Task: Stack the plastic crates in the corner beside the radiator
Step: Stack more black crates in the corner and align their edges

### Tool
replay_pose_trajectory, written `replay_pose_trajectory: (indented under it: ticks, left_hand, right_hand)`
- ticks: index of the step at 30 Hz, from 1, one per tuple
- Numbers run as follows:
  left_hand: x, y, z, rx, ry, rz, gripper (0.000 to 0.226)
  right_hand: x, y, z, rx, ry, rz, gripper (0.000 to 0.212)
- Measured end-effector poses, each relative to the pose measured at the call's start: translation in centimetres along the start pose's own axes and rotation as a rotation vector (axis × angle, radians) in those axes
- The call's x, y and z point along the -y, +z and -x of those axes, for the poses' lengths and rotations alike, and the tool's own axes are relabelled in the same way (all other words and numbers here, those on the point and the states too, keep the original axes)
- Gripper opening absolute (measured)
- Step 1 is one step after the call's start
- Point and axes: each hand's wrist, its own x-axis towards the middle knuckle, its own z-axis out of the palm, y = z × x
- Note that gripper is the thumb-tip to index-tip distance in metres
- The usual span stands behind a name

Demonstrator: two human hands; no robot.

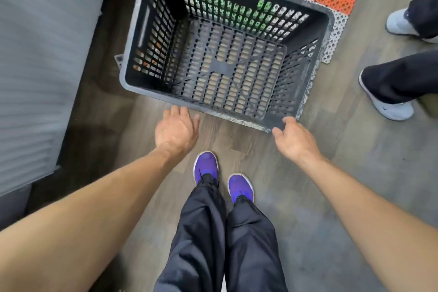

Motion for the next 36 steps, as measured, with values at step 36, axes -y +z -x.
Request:
replay_pose_trajectory:
  ticks: [36]
  left_hand:
    - [-5.7,0.7,0.4,-0.011,-0.022,-0.031,0.043]
  right_hand:
    - [3.5,-5.2,-6.1,-0.228,-0.269,0.421,0.042]
